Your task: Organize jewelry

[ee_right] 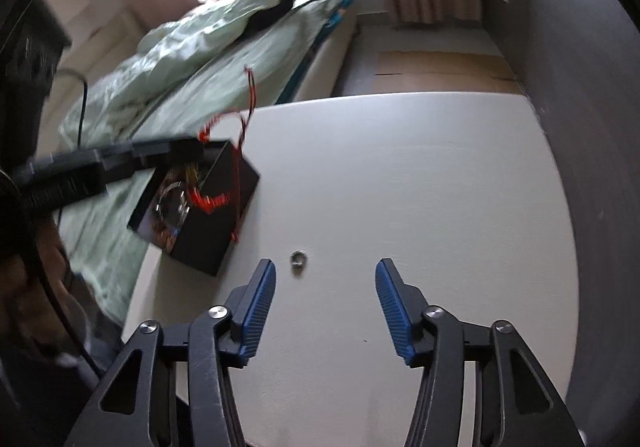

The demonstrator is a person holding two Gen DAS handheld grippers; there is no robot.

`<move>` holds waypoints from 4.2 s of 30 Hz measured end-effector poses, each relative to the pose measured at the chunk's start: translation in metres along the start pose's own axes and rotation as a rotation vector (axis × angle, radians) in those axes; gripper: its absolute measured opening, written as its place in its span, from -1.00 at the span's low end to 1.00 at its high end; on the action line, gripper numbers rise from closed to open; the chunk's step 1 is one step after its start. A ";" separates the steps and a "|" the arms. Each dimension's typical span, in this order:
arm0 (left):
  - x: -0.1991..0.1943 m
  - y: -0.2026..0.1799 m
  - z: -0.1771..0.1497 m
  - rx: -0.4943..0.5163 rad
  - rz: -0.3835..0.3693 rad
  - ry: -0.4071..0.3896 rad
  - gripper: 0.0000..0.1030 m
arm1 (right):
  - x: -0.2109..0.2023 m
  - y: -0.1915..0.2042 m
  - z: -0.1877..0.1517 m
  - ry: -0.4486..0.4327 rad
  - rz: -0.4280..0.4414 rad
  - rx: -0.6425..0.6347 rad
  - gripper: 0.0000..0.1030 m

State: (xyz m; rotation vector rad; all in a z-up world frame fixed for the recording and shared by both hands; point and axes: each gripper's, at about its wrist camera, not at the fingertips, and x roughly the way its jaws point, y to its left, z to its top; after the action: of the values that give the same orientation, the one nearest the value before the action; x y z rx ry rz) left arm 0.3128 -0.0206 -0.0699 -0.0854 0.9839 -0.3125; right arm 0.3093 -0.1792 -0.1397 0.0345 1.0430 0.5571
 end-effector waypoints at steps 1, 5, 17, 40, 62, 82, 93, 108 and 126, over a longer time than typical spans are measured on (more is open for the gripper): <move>-0.003 0.003 0.000 -0.007 -0.001 -0.005 -0.86 | 0.003 0.003 0.000 0.007 -0.002 -0.018 0.00; -0.016 0.020 0.000 -0.040 -0.006 -0.027 -0.86 | 0.015 0.011 -0.002 0.034 -0.011 -0.080 0.00; -0.023 0.059 -0.007 -0.105 -0.008 -0.018 -0.86 | 0.055 0.041 0.004 0.097 -0.086 -0.210 -0.35; -0.020 0.079 -0.015 -0.156 -0.022 0.038 0.23 | 0.028 0.057 0.021 -0.022 -0.071 -0.183 -0.73; -0.034 0.113 -0.018 -0.246 -0.011 -0.002 0.24 | 0.029 0.104 0.061 -0.200 0.125 -0.060 -0.73; -0.072 0.094 -0.038 -0.310 -0.038 -0.114 0.82 | -0.019 0.064 0.042 -0.251 0.111 0.143 0.35; -0.116 0.037 -0.061 -0.203 -0.019 -0.170 1.00 | -0.069 0.056 0.001 -0.258 0.027 0.218 0.99; -0.183 -0.012 -0.129 -0.172 0.030 -0.273 1.00 | -0.147 0.090 -0.064 -0.309 -0.084 0.200 1.00; -0.248 -0.065 -0.193 -0.110 0.084 -0.364 1.00 | -0.214 0.114 -0.137 -0.350 -0.100 0.152 1.00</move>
State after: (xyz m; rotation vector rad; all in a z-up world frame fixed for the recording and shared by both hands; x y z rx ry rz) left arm 0.0111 0.0049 0.0363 -0.1942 0.6404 -0.1574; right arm 0.0674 -0.2098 -0.0056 0.2056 0.7384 0.3639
